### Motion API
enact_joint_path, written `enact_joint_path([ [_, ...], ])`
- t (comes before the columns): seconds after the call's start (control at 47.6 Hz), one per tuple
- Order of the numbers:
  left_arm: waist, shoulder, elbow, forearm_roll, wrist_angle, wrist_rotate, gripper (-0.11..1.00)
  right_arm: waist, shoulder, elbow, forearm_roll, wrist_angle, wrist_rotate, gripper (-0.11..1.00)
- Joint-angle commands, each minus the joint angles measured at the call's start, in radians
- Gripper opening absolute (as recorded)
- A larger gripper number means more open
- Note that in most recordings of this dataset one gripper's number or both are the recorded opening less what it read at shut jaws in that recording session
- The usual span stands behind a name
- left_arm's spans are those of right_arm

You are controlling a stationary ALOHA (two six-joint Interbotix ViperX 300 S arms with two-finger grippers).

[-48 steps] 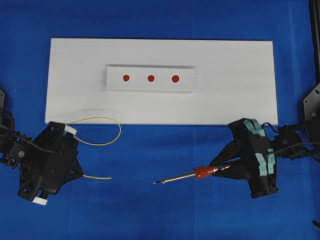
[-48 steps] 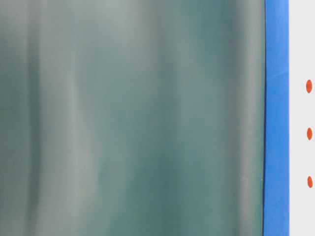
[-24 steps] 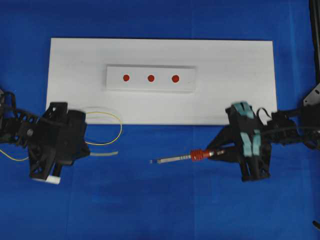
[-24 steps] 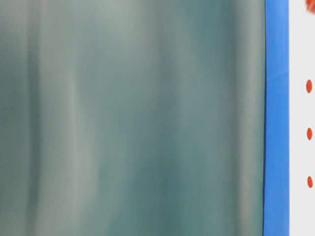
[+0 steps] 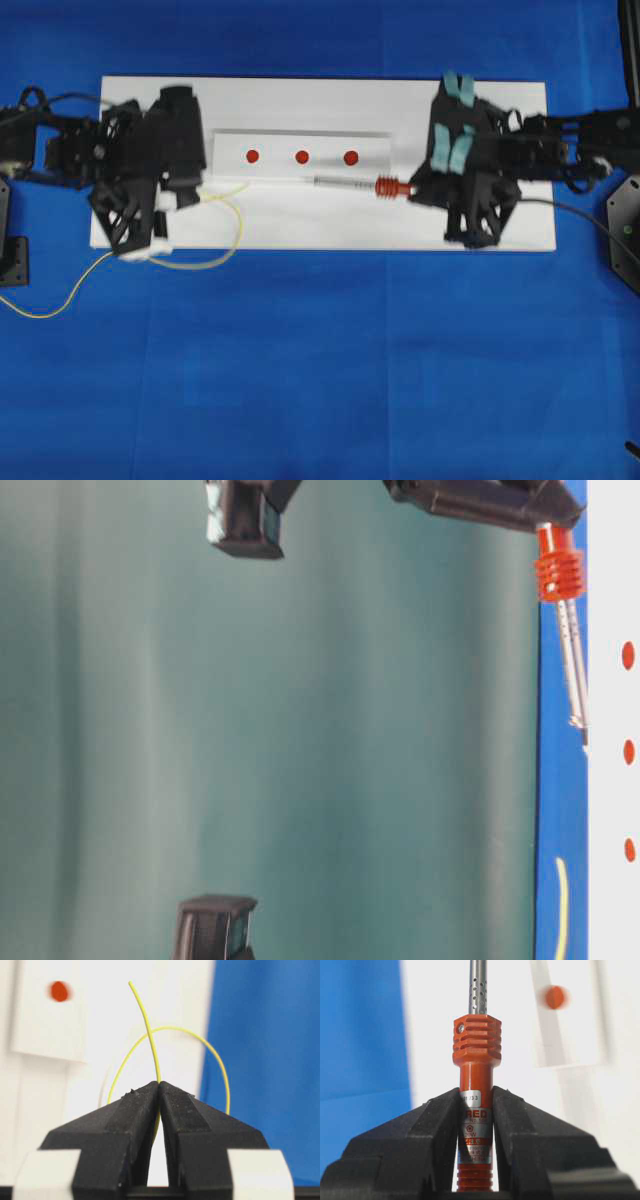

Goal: Touch the tip of the soldering iron to the tip of the solder at the mark.
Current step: 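Lift both tools and carry them up over the red-dot strip, then lower the solder tip onto the left red dot, bring iron tip toward it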

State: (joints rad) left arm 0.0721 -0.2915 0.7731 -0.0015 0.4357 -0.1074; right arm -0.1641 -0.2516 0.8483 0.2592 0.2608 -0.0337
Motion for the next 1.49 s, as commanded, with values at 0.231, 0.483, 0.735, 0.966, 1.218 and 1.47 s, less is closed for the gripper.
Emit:
enact_joint_path([
  [0.231,0.077,0.021,-0.06,0.005,0.028,0.049,0.03,-0.064,0.015,-0.075,-0.069,0.041,0.0,0.06],
  [0.483,0.077,0.021,-0.061,0.005,0.028,0.048,0.03,-0.064,0.017,-0.077,-0.069,0.044,0.003,0.06],
  [0.735,0.077,0.018,-0.055,0.005,0.029,0.04,0.03,-0.064,0.017,-0.08,-0.069,0.044,0.006,0.06],
  [0.966,0.077,0.029,-0.028,0.005,0.028,0.031,0.03,-0.064,0.023,-0.092,-0.069,0.043,0.006,0.06],
  [1.218,0.08,0.114,-0.031,0.005,-0.011,0.015,0.03,-0.064,0.041,-0.11,-0.069,0.044,0.002,0.06],
  [1.47,0.101,0.156,-0.035,0.005,-0.035,0.015,0.03,-0.063,0.041,-0.11,-0.069,0.044,0.002,0.06],
])
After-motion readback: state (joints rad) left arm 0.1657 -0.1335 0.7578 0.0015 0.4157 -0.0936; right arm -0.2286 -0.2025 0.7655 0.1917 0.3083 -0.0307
